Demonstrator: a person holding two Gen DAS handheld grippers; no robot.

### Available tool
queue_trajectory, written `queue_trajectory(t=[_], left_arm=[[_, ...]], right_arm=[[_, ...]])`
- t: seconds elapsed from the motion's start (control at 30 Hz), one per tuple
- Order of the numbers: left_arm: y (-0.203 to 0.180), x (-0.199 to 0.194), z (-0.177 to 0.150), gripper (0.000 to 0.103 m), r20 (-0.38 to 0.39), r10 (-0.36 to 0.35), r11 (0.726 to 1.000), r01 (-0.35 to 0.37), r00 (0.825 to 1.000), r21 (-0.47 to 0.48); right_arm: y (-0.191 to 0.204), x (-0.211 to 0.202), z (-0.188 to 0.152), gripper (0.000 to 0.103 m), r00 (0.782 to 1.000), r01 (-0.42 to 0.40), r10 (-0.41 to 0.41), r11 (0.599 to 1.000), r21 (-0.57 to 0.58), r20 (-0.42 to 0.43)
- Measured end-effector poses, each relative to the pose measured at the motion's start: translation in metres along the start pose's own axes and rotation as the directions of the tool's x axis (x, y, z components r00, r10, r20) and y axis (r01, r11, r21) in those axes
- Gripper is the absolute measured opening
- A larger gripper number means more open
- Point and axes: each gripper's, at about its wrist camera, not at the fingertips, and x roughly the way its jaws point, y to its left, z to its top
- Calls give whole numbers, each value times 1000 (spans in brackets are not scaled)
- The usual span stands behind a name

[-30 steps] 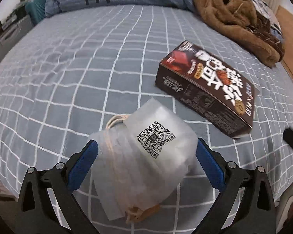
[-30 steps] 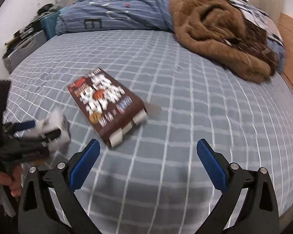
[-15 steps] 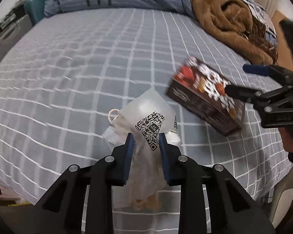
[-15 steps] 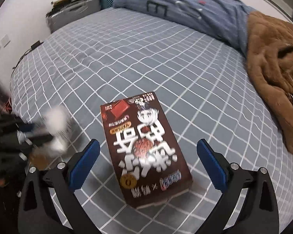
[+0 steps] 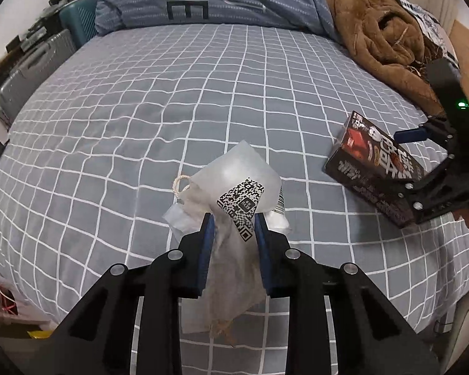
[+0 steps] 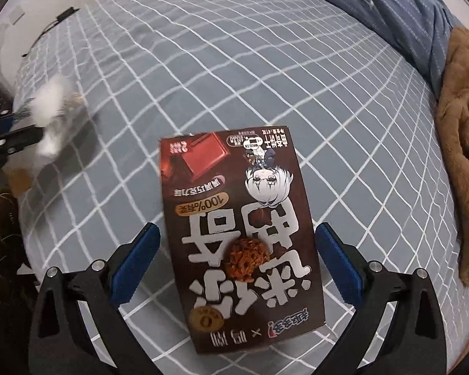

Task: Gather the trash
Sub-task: 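Grasp the brown chocolate box with the right tool and lift it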

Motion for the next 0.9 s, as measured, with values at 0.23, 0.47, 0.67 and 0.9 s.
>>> queue_trajectory(t=[0.23, 0.47, 0.67, 0.9], left_arm=[[-1, -1, -2, 26, 8, -9, 1000, 9, 1000, 6], [-1, -1, -6, 26, 3, -20, 1000, 20, 1000, 3], [-6, -2, -8, 26, 5, -23, 1000, 23, 1000, 14], [-17, -1, -11, 26, 5, -36, 999, 35, 999, 38]], right_arm=[[-13, 4, -6, 96, 1000, 0, 0, 999, 52, -5], [-15, 9, -6, 96, 999, -20, 22, 997, 79, -24], [-11, 12, -18, 93, 1000, 2, -6, 988, 152, 26], [-8, -11, -37, 92, 991, 64, -96, 950, 306, 92]])
